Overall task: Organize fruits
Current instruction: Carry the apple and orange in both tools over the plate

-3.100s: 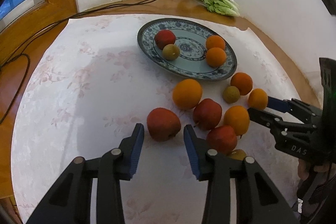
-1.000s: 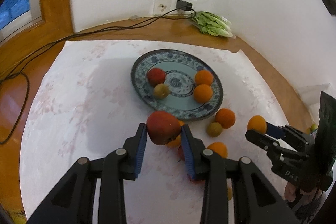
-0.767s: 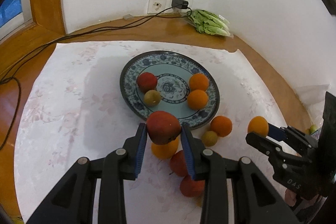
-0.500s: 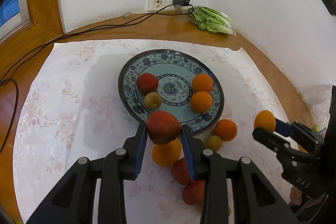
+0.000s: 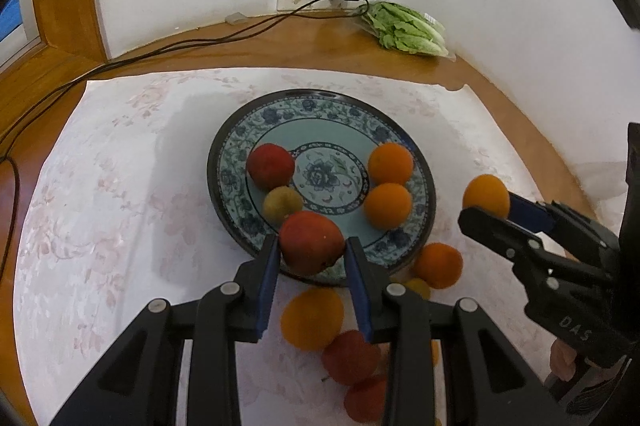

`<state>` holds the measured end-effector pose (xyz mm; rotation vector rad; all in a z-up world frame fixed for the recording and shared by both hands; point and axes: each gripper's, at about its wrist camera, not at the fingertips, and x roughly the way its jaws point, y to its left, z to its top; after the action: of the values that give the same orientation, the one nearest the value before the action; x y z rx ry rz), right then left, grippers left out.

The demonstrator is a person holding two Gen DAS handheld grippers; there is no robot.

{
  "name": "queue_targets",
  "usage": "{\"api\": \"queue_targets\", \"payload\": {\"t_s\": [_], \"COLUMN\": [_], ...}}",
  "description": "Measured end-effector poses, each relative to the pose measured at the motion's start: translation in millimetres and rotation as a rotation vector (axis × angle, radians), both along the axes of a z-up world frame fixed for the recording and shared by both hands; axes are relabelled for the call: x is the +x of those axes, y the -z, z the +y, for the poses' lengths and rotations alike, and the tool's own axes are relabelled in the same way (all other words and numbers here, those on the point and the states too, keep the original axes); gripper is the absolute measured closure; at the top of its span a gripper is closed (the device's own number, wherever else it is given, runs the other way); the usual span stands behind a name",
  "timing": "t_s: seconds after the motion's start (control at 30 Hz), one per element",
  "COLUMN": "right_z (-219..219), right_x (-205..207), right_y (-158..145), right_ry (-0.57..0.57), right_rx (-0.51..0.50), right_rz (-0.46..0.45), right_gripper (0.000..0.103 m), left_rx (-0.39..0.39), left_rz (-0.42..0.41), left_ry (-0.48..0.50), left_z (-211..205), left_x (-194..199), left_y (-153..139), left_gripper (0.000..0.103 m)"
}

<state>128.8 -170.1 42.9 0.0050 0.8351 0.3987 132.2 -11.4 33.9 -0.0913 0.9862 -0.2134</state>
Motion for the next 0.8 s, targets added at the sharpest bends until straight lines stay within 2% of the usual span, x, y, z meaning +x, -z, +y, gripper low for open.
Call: {"api": "queue_targets", "payload": {"t_s": [0.2,0.8], "right_z": [5.3,11.4], "right_x": [8.8,36.8], "right_y": [7.4,22.3], "right_ry": [-0.015,-0.019], "right_rx": [-0.042,-0.059], "right_rz": [0.002,0.011], "right_gripper": [0.063,0.063], "left_rx": [0.002,-0.002], "left_rz": [0.009,0.014], "left_ry": [-0.002,-0.017], "left_z": [0.8,-0.7], "left_x": [8.1,26.7], "left_y": [5.4,15.3], "left_gripper": [0.069,0.069]}}
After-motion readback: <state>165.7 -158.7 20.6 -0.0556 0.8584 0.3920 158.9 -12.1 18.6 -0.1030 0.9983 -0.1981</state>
